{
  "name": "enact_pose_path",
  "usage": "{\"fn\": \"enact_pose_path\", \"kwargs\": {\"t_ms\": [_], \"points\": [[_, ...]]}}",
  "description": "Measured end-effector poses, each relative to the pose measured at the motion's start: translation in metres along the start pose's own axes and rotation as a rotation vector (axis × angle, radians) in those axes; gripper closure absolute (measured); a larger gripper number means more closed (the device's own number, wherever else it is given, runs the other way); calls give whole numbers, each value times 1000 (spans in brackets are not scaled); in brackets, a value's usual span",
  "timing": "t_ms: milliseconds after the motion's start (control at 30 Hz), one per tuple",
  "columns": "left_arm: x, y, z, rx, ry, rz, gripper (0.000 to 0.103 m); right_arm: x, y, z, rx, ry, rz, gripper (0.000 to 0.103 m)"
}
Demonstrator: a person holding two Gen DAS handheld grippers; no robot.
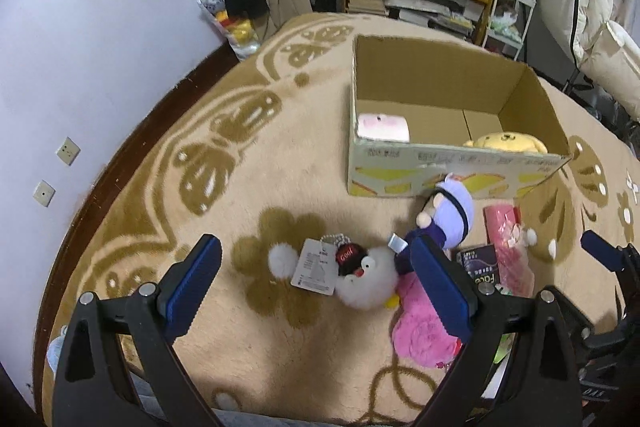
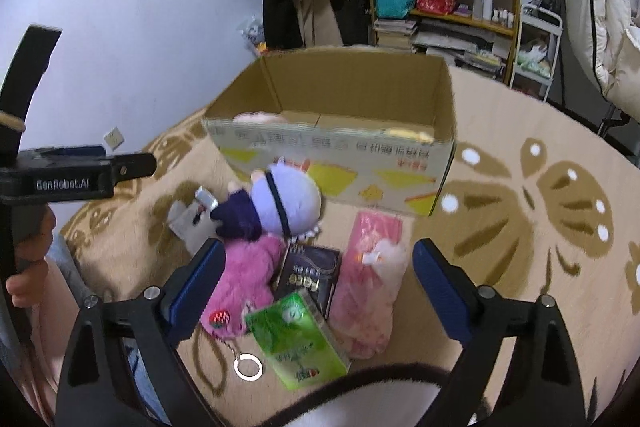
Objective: Organize soft objects
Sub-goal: 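Withdraw both tools from the box back toward the remaining pile, then grasp the white penguin plush with left tool while right tool grips the green tissue pack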
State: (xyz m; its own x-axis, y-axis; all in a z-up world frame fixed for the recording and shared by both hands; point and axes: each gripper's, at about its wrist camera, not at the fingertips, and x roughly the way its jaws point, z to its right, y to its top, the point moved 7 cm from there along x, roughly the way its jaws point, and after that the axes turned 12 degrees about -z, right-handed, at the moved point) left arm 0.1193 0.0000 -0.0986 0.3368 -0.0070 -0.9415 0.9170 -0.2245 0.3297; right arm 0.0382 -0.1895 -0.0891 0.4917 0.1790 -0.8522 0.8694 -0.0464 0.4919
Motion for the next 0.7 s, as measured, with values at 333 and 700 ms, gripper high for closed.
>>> {"fn": "enact_pose_path", "kwargs": {"t_ms": [333,700], "points": [[34,-9,9,14,-45,-137,8,25,-15,-2,-15,13,-97,5],[69,-11,14,19,-39,-236,8,58,-29,-14,-50,62,-234,12]]}}
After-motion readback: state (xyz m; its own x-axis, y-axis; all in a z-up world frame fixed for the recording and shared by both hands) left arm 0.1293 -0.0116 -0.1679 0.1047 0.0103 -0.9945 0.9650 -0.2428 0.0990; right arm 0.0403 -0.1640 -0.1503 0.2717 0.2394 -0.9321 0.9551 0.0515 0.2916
